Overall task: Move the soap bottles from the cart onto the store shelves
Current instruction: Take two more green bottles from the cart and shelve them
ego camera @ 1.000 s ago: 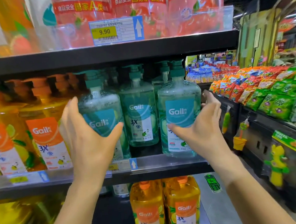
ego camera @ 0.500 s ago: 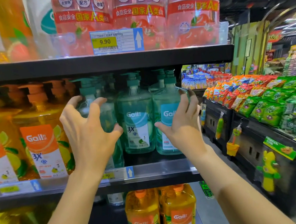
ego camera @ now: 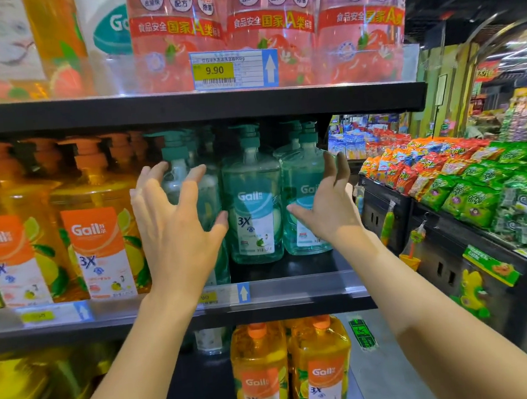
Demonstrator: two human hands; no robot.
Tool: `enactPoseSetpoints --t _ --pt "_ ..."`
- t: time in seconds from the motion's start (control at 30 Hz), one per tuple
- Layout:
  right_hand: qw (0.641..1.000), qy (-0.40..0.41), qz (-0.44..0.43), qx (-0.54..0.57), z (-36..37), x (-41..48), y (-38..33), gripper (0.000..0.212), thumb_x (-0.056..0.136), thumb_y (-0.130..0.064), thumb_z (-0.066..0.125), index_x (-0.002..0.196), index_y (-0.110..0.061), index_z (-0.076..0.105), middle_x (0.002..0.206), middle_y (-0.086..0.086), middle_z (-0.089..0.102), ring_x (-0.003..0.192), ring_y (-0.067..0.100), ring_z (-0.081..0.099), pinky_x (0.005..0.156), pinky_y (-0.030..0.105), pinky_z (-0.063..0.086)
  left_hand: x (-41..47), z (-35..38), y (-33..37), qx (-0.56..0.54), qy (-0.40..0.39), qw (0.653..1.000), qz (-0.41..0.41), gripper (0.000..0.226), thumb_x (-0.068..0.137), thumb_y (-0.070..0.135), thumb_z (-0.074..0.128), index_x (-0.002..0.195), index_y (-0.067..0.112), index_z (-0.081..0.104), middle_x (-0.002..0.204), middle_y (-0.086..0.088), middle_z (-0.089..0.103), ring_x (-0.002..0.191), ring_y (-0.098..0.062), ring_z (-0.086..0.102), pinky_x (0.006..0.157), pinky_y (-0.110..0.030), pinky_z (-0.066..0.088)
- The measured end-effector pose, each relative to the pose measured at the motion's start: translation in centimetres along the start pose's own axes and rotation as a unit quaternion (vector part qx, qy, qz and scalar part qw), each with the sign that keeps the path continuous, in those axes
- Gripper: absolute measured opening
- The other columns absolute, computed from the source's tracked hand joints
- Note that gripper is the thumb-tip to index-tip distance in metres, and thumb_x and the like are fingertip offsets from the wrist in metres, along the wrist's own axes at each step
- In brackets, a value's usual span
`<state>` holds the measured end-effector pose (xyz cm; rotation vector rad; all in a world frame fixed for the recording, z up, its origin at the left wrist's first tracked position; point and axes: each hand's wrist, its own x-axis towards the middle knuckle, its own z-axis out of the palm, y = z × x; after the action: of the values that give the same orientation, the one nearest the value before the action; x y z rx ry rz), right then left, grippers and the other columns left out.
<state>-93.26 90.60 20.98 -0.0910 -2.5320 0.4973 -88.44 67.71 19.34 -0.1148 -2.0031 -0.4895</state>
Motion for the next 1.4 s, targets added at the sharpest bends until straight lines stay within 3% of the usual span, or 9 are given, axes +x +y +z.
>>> enactPoseSetpoints --t 0.27,0.53,0.67,0.83,1.2,1.4 --pt "0.994 -0.037 0.007 -0.103 -2.2 -3.8 -2.0 0.092 0.098 -0.063 0.05 0.16 -0.009 0.007 0.164 0.017 0.014 0.148 0.041 0.023 0.111 0.053 0.04 -1.8 -2.9 -0.6 0.02 -0.054 0.998 0.024 0.075 0.091 0.03 0.074 0.155 0.009 0.04 0.166 -0.021 0.026 0.156 -0.041 0.015 0.126 -0.06 0.019" --pt "0.976 -0.085 -0.062 -0.192 -2.9 -10.7 -6.2 0.079 0.098 -0.064 0.049 0.152 -0.01 0.031 0.152 0.016 0.041 0.138 0.041 0.04 0.105 0.055 0.042 -5.7 -6.3 -1.4 0.069 -0.196 0.978 0.019 0.07 0.098 0.041 0.062 0.158 0.013 0.038 0.169 -0.013 0.028 0.156 -0.037 0.022 0.127 -0.056 0.017" --pt "0.966 -0.137 -0.086 -0.2 -1.8 -14.4 -7.6 0.073 0.097 -0.062 0.052 0.147 -0.011 0.037 0.147 0.014 0.044 0.135 0.043 0.042 0.104 0.057 0.042 -7.5 -8.2 -2.1 0.126 -0.284 0.951 -0.009 0.074 0.1 0.053 0.053 0.16 0.017 0.03 0.169 -0.008 0.026 0.156 -0.035 0.02 0.126 -0.054 0.017" --pt "0.956 -0.172 -0.139 -0.195 -0.8 -18.9 -9.2 0.072 0.098 -0.06 0.051 0.15 -0.013 0.034 0.149 0.012 0.042 0.134 0.041 0.04 0.106 0.056 0.041 -10.4 -11.7 -2.7 0.192 -0.355 0.914 -0.038 0.063 0.101 0.055 0.049 0.152 0.018 0.039 0.158 -0.005 0.042 0.148 -0.035 0.033 0.122 -0.057 0.023" --pt "0.938 -0.189 -0.275 -0.099 -4.4 -29.5 -9.6 0.068 0.097 -0.056 0.054 0.148 -0.015 0.034 0.15 0.011 0.041 0.135 0.039 0.04 0.106 0.053 0.038 -18.5 -23.3 2.4 0.296 -0.329 0.885 -0.147 0.051 0.097 0.055 0.055 0.134 0.021 0.049 0.144 -0.004 0.055 0.138 -0.032 0.045 0.116 -0.05 0.033" --pt "0.906 -0.217 -0.361 -0.052 -5.6 -36.5 -11.4 0.063 0.098 -0.056 0.053 0.144 -0.015 0.04 0.145 0.01 0.045 0.132 0.038 0.043 0.105 0.053 0.04 -24.7 -32.0 3.0 0.362 -0.333 0.839 -0.234 0.053 0.097 0.055 0.052 0.136 0.019 0.049 0.147 -0.005 0.053 0.139 -0.034 0.045 0.117 -0.052 0.032"
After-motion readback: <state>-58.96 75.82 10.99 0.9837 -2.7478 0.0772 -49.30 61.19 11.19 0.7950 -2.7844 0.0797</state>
